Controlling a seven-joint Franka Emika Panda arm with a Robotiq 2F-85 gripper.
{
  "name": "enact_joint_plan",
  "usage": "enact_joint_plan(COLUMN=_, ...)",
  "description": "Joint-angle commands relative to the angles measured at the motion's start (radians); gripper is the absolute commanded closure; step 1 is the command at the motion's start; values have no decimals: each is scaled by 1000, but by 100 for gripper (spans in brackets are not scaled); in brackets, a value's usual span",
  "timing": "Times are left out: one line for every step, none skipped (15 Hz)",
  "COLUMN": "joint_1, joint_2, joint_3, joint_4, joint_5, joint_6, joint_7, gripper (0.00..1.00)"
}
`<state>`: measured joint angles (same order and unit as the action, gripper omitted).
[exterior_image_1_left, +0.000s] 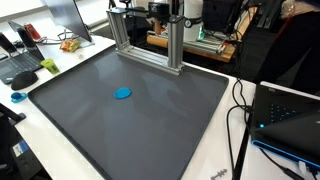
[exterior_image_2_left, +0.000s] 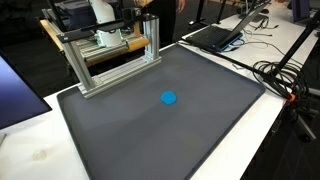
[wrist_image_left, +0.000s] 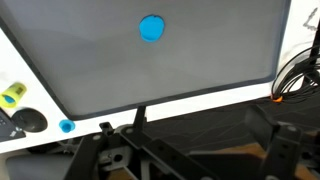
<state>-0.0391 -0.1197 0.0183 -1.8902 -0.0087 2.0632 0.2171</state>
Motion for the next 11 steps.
enact_joint_plan(joint_1=10, joint_2=36, joint_3=-5, joint_4=45, joint_5=-12, joint_6=-4, joint_7=0, gripper=0)
enact_joint_plan(joint_1=13, joint_2=69, joint_3=-4, joint_4=76, joint_5=-17, joint_6=-3, joint_7=0, gripper=0)
enact_joint_plan(joint_1=14, joint_2=95, joint_3=-4, joint_4=98, joint_5=-19, joint_6=-3, joint_7=0, gripper=0)
enact_joint_plan(joint_1=15, joint_2=111, joint_3=-4, joint_4=111, joint_5=-20, joint_6=-3, joint_7=0, gripper=0)
enact_joint_plan(joint_1=15, joint_2=120, joint_3=-5, joint_4=118, joint_5=-21, joint_6=-3, joint_7=0, gripper=0)
enact_joint_plan(joint_1=15, joint_2=122, joint_3=-5, joint_4=121, joint_5=-21, joint_6=-3, joint_7=0, gripper=0)
enact_joint_plan(joint_1=15, joint_2=122, joint_3=-5, joint_4=122, joint_5=-21, joint_6=-3, joint_7=0, gripper=0)
enact_joint_plan(joint_1=15, joint_2=121, joint_3=-5, joint_4=124, joint_5=-21, joint_6=-3, joint_7=0, gripper=0)
enact_joint_plan(joint_1=15, joint_2=121, joint_3=-5, joint_4=125, joint_5=-21, joint_6=-3, joint_7=0, gripper=0)
enact_joint_plan(joint_1=15, joint_2=121, joint_3=-5, joint_4=125, joint_5=-21, joint_6=-3, joint_7=0, gripper=0)
enact_joint_plan(joint_1=15, joint_2=121, joint_3=-5, joint_4=125, joint_5=-21, joint_6=-3, joint_7=0, gripper=0)
